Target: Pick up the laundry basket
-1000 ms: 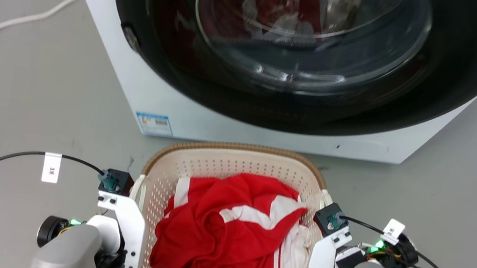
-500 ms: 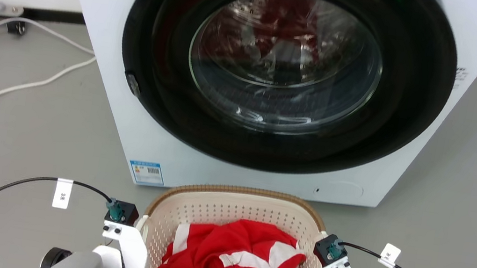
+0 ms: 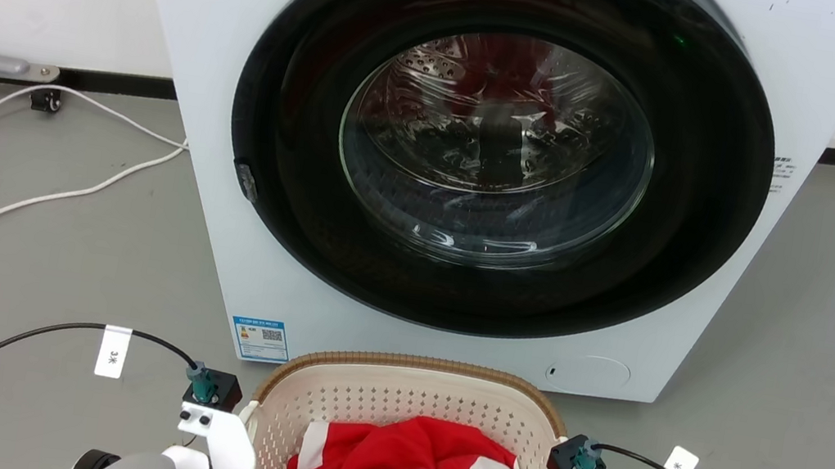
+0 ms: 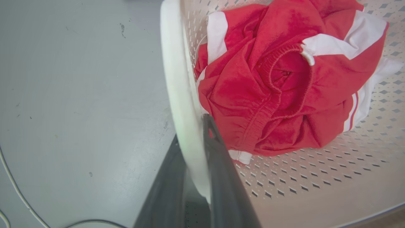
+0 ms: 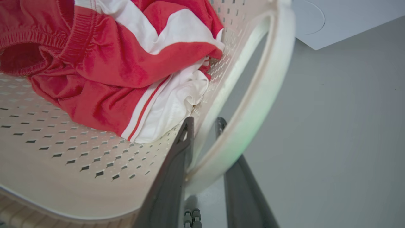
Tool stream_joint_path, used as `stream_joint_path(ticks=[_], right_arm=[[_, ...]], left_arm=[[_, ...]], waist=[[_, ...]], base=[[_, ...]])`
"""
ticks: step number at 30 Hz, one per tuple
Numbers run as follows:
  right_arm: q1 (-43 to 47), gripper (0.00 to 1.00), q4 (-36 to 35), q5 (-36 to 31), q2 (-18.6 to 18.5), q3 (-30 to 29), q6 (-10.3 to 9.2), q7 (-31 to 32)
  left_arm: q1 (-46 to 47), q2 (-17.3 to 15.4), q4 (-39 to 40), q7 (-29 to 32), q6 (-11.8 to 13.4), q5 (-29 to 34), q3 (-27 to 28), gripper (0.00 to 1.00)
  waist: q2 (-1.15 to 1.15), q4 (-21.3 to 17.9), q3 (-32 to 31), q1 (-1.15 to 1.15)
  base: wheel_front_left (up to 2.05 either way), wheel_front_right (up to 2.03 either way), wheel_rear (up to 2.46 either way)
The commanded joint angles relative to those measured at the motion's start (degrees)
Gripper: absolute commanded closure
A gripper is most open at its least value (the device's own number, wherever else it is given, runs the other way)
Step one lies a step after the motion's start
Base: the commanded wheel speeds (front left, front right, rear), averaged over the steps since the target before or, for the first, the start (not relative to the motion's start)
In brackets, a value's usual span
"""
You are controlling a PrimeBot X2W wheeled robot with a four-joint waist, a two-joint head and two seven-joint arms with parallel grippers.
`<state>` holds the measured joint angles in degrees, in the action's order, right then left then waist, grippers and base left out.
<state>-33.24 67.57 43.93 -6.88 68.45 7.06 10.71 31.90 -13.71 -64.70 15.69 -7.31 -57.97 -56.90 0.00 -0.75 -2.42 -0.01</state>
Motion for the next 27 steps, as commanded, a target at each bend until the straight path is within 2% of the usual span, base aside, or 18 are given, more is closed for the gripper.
stream_joint_path(ticks=[1, 14, 27], right_arm=[[0.8, 1.00, -0.8, 0.5, 0.4, 0.8, 0.78, 0.2], [1.8, 1.00, -1.2, 5.3, -0.3, 3.9, 0.78, 1.9], [2.0, 1.00, -1.6, 6.7, -0.8, 4.8, 0.77, 2.3]], left_arm=[[-0.1, 0.1, 0.4, -0.2, -0.3, -0.3, -0.3, 1.00], [-0.6, 0.5, -0.5, 0.1, -0.3, -3.1, -3.2, 1.00], [-0.5, 0.0, -0.6, 0.1, -0.3, -5.4, -5.6, 1.00]], waist=[[0.00, 0.0, -0.3, 0.01], [0.00, 0.5, -2.2, 0.01], [0.00, 0.5, -2.5, 0.01]], base=[[0.00, 0.00, 0.00], [0.00, 0.00, 0.00], [0.00, 0.00, 0.00]])
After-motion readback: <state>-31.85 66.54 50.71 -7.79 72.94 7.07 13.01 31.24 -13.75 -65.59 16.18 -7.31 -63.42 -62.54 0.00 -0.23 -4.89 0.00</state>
